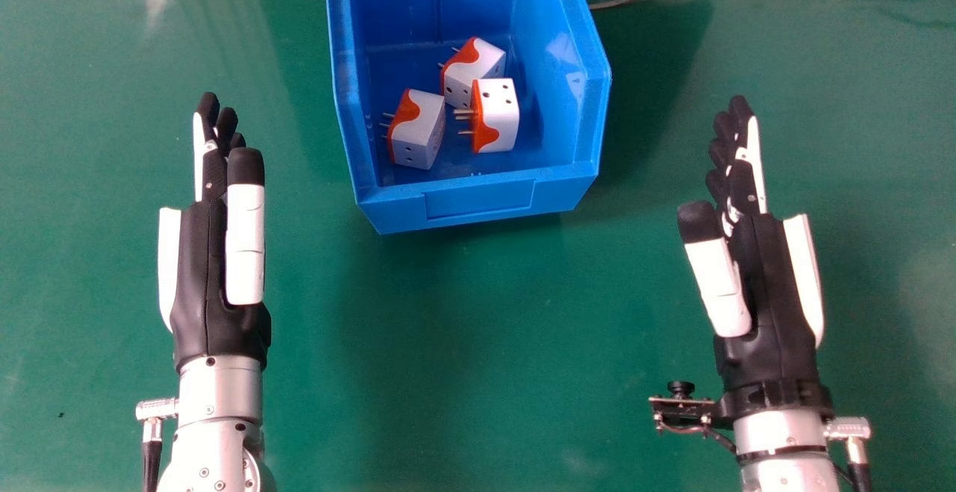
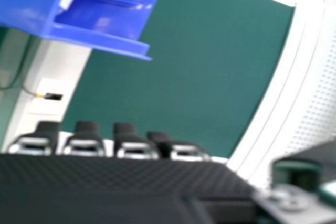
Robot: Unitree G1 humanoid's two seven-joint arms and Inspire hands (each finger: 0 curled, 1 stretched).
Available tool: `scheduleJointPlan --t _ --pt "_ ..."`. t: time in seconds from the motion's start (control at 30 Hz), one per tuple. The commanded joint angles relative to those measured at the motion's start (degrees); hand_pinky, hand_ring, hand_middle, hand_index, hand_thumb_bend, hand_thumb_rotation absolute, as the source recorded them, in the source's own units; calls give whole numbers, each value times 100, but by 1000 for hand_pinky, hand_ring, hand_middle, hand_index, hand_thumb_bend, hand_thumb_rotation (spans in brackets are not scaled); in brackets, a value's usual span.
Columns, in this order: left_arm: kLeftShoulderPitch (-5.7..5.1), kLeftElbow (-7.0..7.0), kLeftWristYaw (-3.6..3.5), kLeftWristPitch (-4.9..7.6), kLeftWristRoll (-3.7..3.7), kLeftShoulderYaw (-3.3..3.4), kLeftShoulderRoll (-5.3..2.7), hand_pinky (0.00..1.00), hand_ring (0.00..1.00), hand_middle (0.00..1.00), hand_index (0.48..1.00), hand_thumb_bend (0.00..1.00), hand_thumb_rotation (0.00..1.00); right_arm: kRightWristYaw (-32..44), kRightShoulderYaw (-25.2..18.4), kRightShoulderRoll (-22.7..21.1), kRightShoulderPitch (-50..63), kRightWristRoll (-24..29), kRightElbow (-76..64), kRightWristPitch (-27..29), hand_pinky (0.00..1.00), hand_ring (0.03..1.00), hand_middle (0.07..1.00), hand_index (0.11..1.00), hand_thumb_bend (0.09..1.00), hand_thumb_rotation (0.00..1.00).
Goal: Pick all objects and put in blue box
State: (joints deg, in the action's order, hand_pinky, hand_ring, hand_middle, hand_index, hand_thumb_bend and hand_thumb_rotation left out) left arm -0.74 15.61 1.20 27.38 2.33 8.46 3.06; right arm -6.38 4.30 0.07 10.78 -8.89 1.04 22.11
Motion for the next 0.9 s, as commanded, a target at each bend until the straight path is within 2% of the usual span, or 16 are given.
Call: scheduleJointPlan --t 0.0,0.1,0.23,0.3,0.5,0.63,0.77,0.87 --pt "-13 -112 4 46 -22 15 33 1000 1000 1000 1000 862 1000 -35 -8 21 14 -27 -201 58 996 1000 1000 1000 836 1000" --pt "-30 -146 -5 52 7 1 5 1000 1000 1000 1000 860 1000 -25 -17 30 32 -19 -235 0 995 1000 1000 1000 824 1000" --pt "-58 -225 -14 -18 38 -14 -18 1000 1000 1000 1000 861 1000 3 -21 33 60 -3 -318 -104 995 1000 1000 1000 820 1000" --pt "-53 -206 6 7 35 1 -25 1000 1000 1000 1000 861 1000 38 -21 29 65 42 -334 -111 995 1000 1000 1000 820 1000" --pt "-36 -222 -3 -63 -3 -6 13 1000 1000 1000 1000 864 1000 72 -18 46 54 62 -353 -153 996 1000 1000 1000 820 1000" --pt "-10 -190 -47 -70 61 17 26 1000 1000 1000 1000 869 1000 106 -15 61 49 89 -392 -222 997 1000 1000 1000 820 1000" --pt "9 -173 -41 -18 -1 5 53 1000 1000 1000 1000 870 1000 113 -19 90 30 99 -399 -241 999 1000 1000 1000 822 1000" --pt "15 -180 -70 -31 48 4 45 1000 1000 1000 1000 867 1000 92 -27 99 13 69 -395 -256 1000 1000 1000 1000 823 1000"
